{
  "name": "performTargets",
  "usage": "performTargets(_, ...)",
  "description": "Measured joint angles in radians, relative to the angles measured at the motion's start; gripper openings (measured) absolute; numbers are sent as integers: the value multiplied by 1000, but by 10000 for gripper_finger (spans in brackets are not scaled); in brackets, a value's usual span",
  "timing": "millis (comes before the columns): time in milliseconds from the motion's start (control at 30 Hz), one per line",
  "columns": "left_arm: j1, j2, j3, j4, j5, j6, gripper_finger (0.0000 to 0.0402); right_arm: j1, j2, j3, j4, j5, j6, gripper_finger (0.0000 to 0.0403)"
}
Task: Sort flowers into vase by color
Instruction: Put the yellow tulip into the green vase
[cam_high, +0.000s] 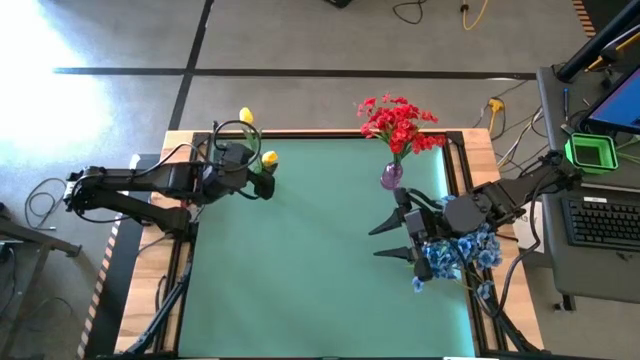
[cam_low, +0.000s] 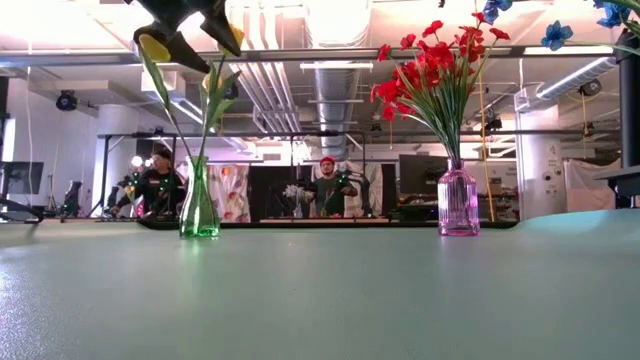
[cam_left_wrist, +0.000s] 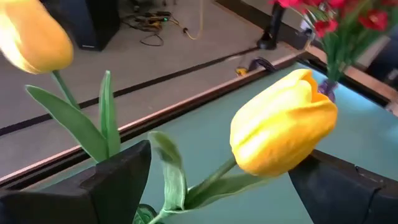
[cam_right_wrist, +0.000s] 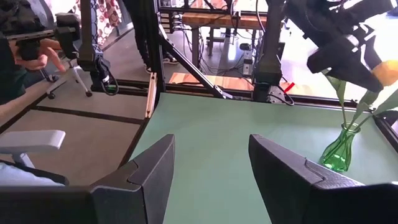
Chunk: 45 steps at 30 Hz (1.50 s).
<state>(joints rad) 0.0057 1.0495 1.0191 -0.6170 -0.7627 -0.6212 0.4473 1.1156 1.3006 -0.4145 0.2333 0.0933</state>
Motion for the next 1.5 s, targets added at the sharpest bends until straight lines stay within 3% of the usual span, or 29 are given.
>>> performTargets(467,4,-1,0,8,-14,-18,384,0,0,0,0,0,2,199)
performTargets(1500,5,6,0,31,-6,-40,399,0,0,0,54,3,24,199)
